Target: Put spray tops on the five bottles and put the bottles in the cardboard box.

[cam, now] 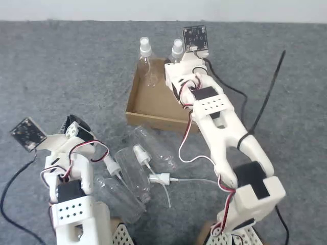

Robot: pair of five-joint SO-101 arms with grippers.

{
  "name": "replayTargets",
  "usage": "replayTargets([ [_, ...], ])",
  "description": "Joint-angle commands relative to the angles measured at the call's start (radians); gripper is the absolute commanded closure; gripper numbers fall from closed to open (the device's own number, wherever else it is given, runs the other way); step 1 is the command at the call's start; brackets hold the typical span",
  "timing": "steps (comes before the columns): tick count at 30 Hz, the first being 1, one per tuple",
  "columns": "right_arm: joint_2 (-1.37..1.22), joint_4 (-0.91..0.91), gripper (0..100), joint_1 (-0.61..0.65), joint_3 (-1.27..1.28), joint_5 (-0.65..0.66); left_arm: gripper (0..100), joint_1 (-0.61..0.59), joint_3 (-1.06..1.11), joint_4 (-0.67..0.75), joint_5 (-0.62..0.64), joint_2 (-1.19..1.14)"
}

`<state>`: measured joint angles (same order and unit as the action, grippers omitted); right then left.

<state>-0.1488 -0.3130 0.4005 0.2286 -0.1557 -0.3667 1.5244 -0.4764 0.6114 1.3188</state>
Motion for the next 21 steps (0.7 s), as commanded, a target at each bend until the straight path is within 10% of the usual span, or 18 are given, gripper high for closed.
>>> replayTargets([
  [1, 0.122, -0.094, 73.4, 0.002, -0.008, 0.012, 99, 0.002, -0.007, 0.002, -0.003, 0.021],
  [21, 0.43, -0.634, 73.4, 0.018, -0.008, 0.02, 99, -0.005, -0.007, 0.002, -0.003, 0.021],
])
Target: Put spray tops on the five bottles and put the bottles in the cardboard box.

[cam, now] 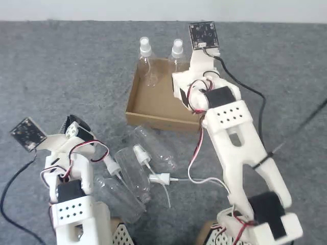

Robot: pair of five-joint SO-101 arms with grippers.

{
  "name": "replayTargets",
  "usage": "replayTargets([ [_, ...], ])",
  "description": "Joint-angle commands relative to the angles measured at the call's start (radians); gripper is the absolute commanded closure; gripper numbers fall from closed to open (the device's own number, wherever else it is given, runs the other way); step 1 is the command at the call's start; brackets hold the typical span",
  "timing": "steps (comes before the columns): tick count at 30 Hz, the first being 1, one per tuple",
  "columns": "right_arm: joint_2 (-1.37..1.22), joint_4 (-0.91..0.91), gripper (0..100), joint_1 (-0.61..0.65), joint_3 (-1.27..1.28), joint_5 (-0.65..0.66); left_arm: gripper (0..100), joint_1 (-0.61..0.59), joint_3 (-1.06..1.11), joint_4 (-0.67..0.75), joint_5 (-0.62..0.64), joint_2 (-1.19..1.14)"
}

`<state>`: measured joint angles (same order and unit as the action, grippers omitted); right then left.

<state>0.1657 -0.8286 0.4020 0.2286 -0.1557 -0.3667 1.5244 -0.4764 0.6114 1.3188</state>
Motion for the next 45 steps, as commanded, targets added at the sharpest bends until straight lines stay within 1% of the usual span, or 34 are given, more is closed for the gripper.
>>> replayTargets([
  [1, 0.13, -0.153, 73.4, 0.016, -0.008, 0.02, 99, -0.005, -0.007, 0.002, -0.003, 0.021],
  [7, 0.223, -0.341, 73.4, 0.018, -0.008, 0.02, 99, -0.005, -0.007, 0.002, -0.003, 0.021],
  [10, 0.275, -0.432, 73.4, 0.042, -0.008, 0.021, 99, -0.005, -0.007, 0.002, -0.003, 0.021],
  [16, 0.348, -0.61, 73.4, 0.166, -0.008, 0.021, 99, -0.005, -0.007, 0.002, -0.003, 0.021],
  [22, 0.352, -0.68, 73.4, 0.308, -0.006, 0.021, 99, -0.005, -0.007, 0.002, -0.003, 0.021],
  [25, 0.34, -0.662, 73.4, 0.378, 0.021, 0.021, 99, -0.005, -0.007, 0.002, -0.003, 0.021],
  [31, 0.246, -0.536, 73.4, 0.487, 0.107, 0.021, 99, -0.005, -0.007, 0.002, -0.003, 0.021],
  [45, -0.064, -0.288, 73.4, 0.492, 0.11, 0.021, 99, -0.005, -0.007, 0.002, -0.005, 0.021],
])
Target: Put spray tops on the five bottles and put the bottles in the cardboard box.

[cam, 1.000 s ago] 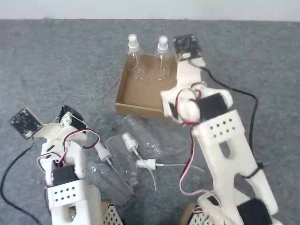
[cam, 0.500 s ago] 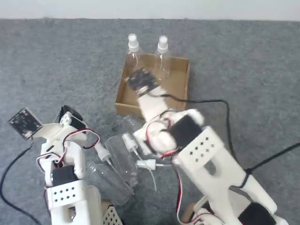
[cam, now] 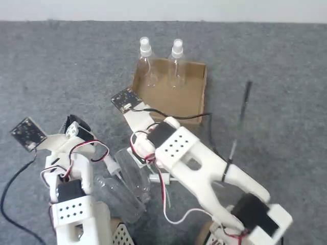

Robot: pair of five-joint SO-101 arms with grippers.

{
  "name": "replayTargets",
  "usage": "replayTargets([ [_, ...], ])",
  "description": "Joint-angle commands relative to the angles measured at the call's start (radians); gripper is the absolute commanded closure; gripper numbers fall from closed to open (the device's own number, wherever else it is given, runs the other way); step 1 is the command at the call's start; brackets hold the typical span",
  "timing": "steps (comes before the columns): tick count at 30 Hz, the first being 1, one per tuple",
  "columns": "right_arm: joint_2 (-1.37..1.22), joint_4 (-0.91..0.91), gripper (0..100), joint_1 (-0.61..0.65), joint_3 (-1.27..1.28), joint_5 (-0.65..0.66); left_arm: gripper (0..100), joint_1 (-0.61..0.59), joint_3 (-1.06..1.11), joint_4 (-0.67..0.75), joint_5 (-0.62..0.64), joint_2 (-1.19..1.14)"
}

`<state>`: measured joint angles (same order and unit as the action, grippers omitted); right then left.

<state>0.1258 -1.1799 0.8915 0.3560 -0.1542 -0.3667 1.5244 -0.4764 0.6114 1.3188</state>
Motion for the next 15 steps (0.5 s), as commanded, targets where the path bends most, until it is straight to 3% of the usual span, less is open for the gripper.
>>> replayTargets([
  [1, -0.039, 0.074, 73.4, 0.002, -0.017, 0.02, 99, -0.005, -0.007, 0.002, -0.005, 0.021],
  [15, -0.203, 0.165, 73.4, -0.033, -0.017, 0.095, 99, -0.005, 0.001, 0.002, -0.008, 0.021],
])
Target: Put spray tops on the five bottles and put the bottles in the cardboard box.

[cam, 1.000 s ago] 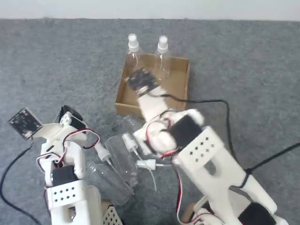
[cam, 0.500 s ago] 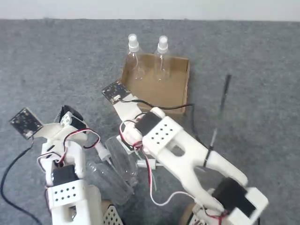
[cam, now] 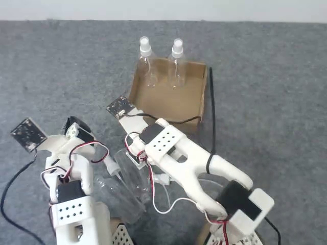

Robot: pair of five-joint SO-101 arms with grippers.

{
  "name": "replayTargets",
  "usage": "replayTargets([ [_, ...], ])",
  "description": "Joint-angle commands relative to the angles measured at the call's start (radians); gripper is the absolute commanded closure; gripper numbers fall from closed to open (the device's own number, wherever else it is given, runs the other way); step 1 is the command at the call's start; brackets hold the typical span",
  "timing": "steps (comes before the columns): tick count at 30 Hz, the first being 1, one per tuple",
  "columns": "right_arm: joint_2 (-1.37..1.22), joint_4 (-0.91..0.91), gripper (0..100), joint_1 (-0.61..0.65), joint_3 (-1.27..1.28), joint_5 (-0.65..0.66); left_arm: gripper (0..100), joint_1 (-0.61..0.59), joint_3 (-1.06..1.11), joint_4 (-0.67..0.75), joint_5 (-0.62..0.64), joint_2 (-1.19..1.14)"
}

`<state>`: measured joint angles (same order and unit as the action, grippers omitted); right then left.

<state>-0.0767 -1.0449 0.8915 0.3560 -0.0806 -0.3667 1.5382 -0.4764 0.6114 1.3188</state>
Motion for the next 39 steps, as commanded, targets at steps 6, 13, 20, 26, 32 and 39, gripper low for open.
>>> replayTargets([
  [6, -0.012, 0.025, 81.4, -0.042, -0.015, 0.02, 99, -0.005, -0.013, 0.002, -0.008, 0.021],
  [13, -0.001, 0.022, 97.5, -0.041, -0.017, 0.023, 99, -0.005, -0.013, 0.002, -0.008, 0.021],
  [20, 0.088, -0.018, 97.8, -0.041, -0.011, 0.023, 99, -0.005, -0.012, 0.002, -0.008, 0.021],
  [26, 0.231, -0.107, 97.8, -0.041, -0.011, 0.017, 99, -0.005, -0.012, 0.002, -0.008, 0.021],
  [32, 0.348, -0.182, 97.8, -0.042, -0.011, 0.009, 99, -0.005, -0.012, 0.002, -0.008, 0.021],
  [39, 0.463, -0.228, 97.9, -0.09, -0.011, -0.178, 99, -0.005, -0.012, 0.002, -0.008, 0.021],
])
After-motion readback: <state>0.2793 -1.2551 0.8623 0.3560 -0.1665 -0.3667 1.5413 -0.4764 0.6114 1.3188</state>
